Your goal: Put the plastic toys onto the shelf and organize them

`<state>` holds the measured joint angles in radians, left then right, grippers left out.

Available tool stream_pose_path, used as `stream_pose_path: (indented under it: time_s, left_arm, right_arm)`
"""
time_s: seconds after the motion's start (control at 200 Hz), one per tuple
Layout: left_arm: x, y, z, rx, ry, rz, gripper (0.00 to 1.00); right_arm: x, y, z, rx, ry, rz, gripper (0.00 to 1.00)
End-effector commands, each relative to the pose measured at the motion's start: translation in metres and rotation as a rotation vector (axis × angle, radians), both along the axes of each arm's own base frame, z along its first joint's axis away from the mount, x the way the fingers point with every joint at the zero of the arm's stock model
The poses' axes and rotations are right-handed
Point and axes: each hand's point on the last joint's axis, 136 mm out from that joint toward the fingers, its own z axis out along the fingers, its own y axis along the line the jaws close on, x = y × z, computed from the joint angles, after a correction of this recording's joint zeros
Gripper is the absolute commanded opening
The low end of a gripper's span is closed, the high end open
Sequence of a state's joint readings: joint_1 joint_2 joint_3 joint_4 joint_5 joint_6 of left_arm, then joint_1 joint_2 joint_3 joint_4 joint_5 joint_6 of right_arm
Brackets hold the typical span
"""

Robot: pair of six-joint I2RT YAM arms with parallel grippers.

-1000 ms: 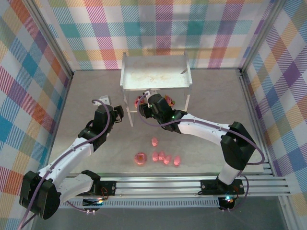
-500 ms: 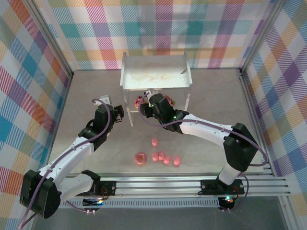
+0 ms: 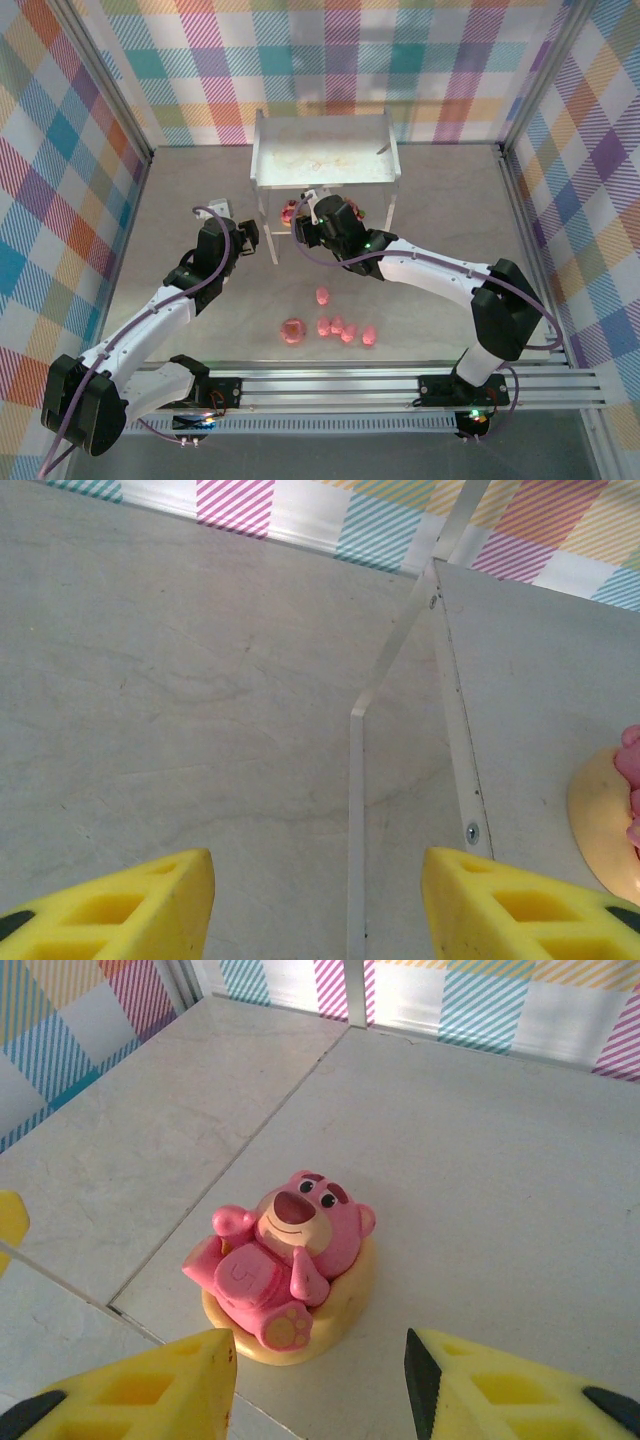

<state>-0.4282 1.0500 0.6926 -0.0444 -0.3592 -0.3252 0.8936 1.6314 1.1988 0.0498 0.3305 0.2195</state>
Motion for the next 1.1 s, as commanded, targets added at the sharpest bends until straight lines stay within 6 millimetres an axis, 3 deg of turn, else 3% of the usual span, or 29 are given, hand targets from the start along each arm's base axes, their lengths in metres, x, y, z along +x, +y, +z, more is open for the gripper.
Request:
stream_pose_path:
  time_s: [0.0, 0.475, 1.095]
  left_arm:
    - [0.007, 0.004, 0.024, -0.027, -0.066, 0.02, 0.57]
    - [0.006, 0.005, 0.024, -0.022, -0.066, 0.024, 0.57]
    - [0.007, 0.005, 0.021, -0.019, -0.057, 0.025, 0.57]
  right_arm:
    - [0.002, 0.006, 0.006, 0.008, -0.008, 0.02, 0.49]
    - [0.011, 0.006, -0.002, -0.016, 0.007, -0.005, 0.5]
    - [0.021, -0.009, -0.009, -0.039, 0.015, -0.059, 0.5]
